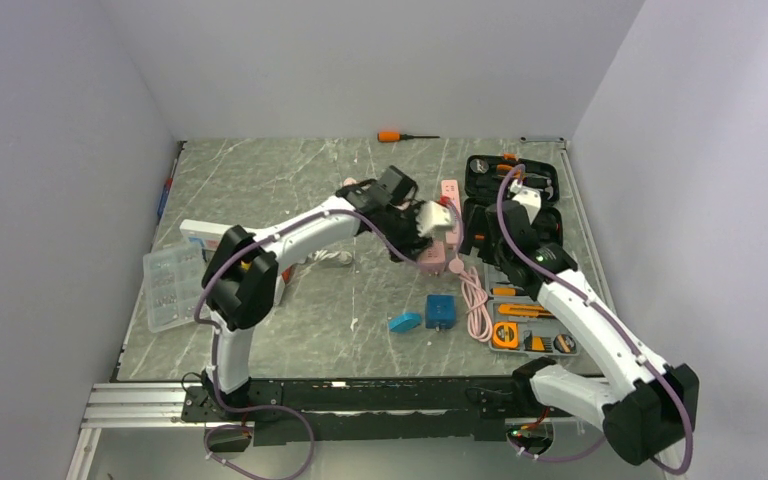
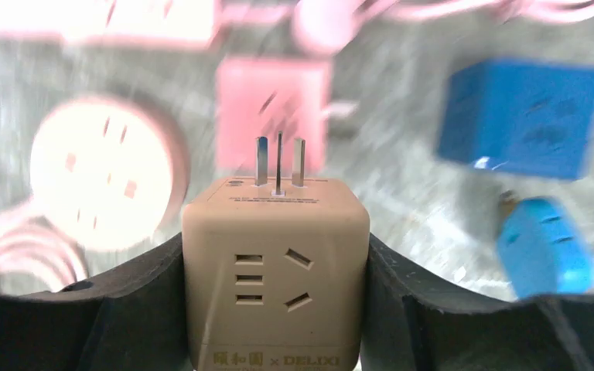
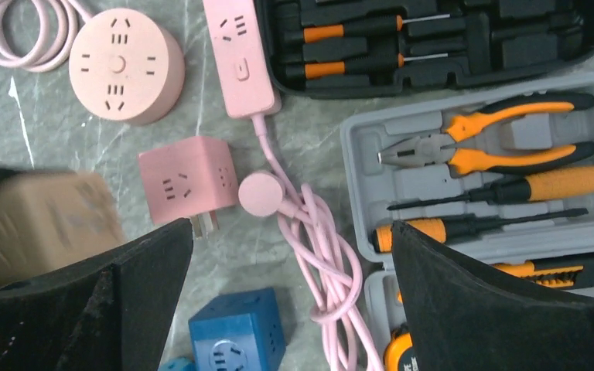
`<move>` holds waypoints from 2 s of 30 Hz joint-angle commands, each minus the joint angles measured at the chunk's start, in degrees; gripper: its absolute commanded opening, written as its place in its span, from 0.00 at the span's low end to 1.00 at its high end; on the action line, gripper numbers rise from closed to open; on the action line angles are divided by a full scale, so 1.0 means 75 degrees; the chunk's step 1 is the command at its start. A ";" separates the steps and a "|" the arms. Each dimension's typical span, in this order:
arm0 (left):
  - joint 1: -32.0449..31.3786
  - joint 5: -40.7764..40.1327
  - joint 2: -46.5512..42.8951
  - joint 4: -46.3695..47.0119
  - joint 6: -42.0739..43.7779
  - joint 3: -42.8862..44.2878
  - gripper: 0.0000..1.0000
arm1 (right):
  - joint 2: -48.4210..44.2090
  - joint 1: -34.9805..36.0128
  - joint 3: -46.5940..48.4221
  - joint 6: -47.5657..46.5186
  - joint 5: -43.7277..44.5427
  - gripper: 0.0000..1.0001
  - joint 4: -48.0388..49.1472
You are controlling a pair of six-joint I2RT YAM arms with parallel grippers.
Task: Pull the plug off the socket
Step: Move the socket to the center of the board.
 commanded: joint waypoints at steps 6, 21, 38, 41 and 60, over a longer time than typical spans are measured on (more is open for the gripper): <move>0.1532 -0.0552 -0.1884 -0.0217 -0.1138 -0.0803 0.00 | -0.0425 0.0030 -0.0562 0.0058 -0.0179 1.00 0.0162; 0.1292 -0.0620 -0.0613 -0.0246 -0.1897 -0.1148 0.00 | -0.1043 -0.0005 0.0961 -0.0110 0.0346 1.00 -0.0386; 0.0579 -0.0674 0.1092 0.0024 -0.2596 -0.0776 0.93 | -0.1732 -0.0023 0.1104 -0.0082 0.0134 1.00 -0.0732; 0.0563 -0.0431 0.0812 -0.0129 -0.2656 -0.0751 0.99 | -0.1716 -0.0013 0.1195 -0.0172 0.0198 1.00 -0.0746; 0.6073 0.0953 -0.3415 -0.2937 -0.2293 0.0190 0.99 | 0.0712 0.0957 0.1889 -0.1069 -0.1941 1.00 0.1253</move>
